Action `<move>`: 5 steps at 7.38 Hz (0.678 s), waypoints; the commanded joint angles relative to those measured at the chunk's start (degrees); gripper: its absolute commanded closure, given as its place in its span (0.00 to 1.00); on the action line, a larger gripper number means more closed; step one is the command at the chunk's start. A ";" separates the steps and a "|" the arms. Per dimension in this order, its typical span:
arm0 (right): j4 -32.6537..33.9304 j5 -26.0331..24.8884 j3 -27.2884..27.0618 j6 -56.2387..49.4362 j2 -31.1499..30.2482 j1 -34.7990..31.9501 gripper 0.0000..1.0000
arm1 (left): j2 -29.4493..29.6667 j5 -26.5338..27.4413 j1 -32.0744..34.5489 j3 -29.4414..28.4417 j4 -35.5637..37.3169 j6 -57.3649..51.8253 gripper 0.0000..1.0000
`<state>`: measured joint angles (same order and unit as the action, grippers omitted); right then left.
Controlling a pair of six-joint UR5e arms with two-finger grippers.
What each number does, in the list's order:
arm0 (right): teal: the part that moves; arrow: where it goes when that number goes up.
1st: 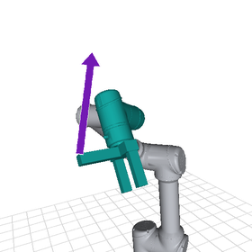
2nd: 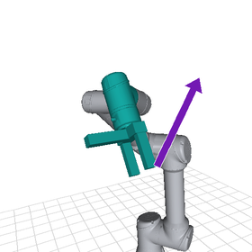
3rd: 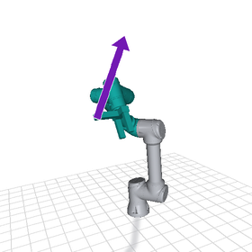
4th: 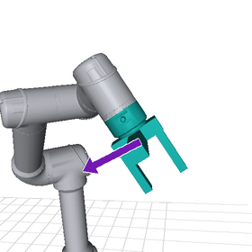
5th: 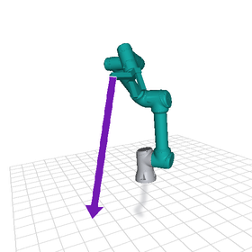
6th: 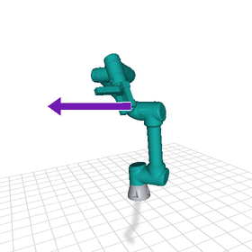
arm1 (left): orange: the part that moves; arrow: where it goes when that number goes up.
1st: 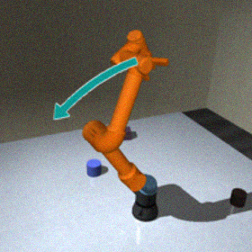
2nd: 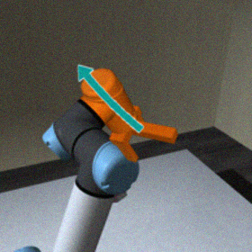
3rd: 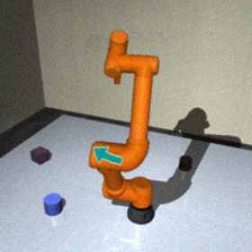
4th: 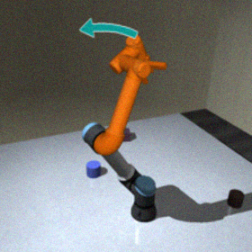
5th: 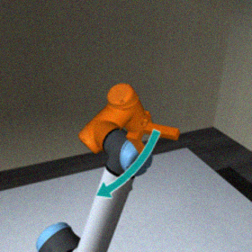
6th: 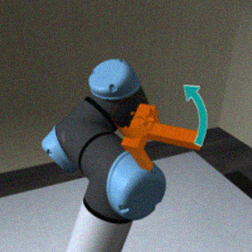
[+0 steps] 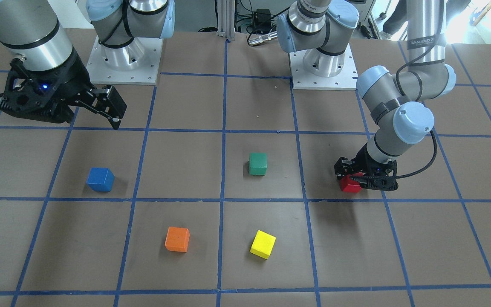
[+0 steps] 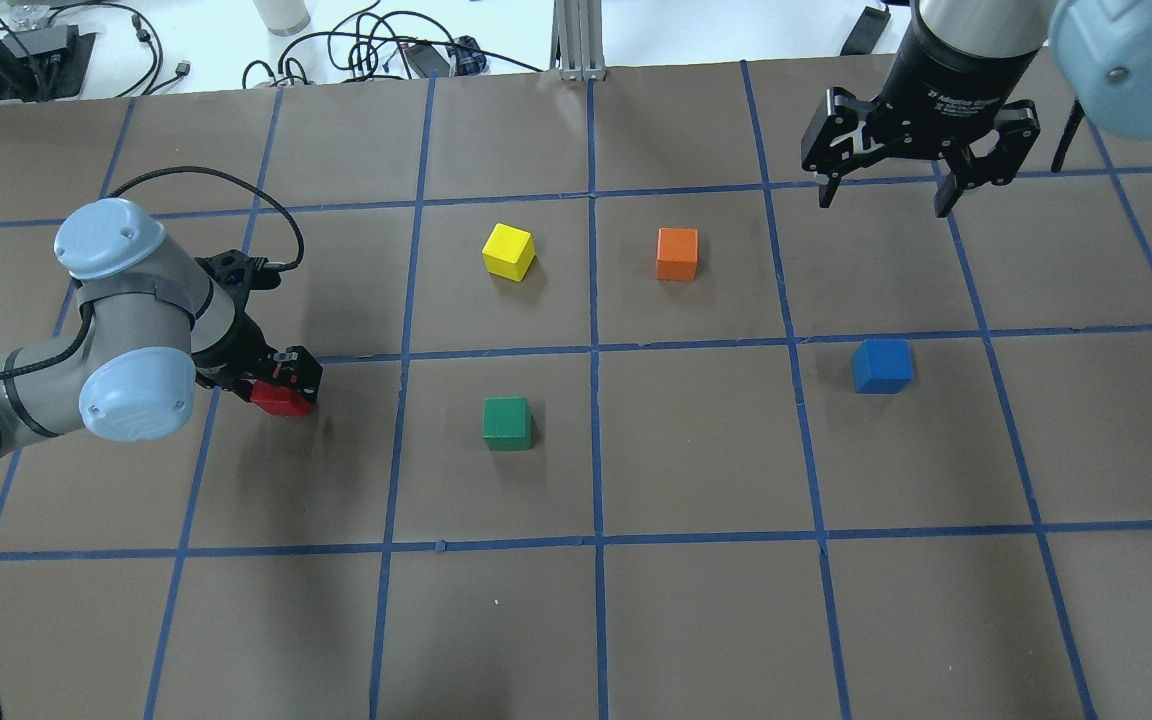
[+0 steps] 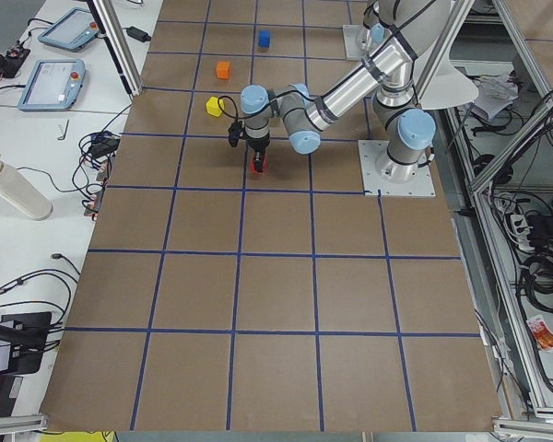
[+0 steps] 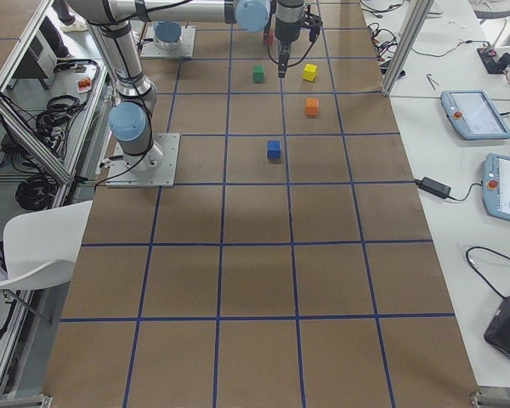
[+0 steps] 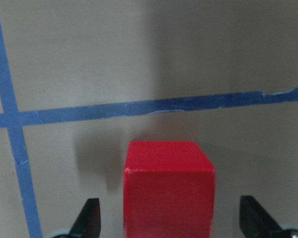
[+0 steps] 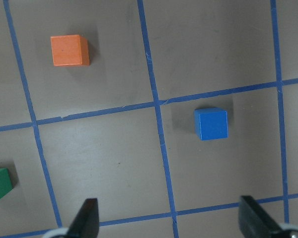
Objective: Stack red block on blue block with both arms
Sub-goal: 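Carry the red cube with the left gripper toward the table center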
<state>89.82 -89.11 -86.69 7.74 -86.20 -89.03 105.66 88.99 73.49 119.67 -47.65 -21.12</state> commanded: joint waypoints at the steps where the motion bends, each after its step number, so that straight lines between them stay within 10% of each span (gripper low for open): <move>1: 0.00 -0.01 0.03 0.00 -0.02 0.00 0.00 | -0.71 1.36 0.60 -0.49 0.45 -0.24 0.90; 5: 0.00 -0.01 -0.06 -0.09 0.06 0.00 0.00 | -2.13 5.41 14.01 -13.54 -13.37 7.62 1.00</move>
<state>89.82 -89.12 -86.67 7.65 -86.14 -89.03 103.37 93.85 82.03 111.87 -53.89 -18.51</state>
